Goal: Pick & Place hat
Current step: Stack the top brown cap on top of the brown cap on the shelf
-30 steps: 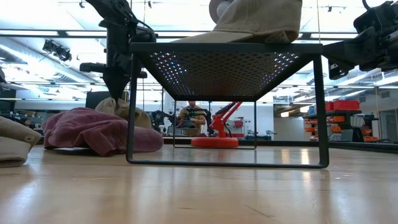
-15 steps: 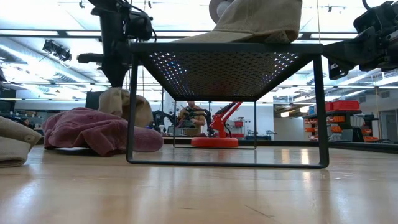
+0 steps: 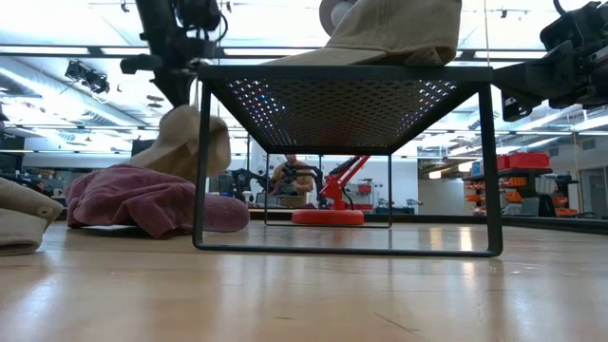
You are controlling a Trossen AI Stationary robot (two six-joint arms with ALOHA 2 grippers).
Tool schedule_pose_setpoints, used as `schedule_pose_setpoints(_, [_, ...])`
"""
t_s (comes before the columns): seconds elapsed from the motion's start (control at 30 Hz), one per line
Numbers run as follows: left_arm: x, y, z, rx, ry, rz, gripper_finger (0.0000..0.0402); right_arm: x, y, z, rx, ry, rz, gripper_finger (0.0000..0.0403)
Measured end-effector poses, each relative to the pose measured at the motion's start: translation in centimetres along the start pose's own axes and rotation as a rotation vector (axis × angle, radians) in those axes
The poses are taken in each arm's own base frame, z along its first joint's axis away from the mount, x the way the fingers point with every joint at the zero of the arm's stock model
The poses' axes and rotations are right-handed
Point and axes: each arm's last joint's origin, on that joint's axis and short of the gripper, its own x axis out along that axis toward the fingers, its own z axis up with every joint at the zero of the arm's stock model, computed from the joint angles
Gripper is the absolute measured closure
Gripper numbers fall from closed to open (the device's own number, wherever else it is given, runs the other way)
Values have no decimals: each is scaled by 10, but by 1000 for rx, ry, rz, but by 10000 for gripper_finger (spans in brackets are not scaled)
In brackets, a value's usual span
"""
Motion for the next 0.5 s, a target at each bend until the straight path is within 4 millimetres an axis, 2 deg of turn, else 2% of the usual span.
schedule_pose_setpoints(0.5, [-61, 27, 9, -114, -186, 157, 396, 0, 0, 0, 0, 0, 0, 376])
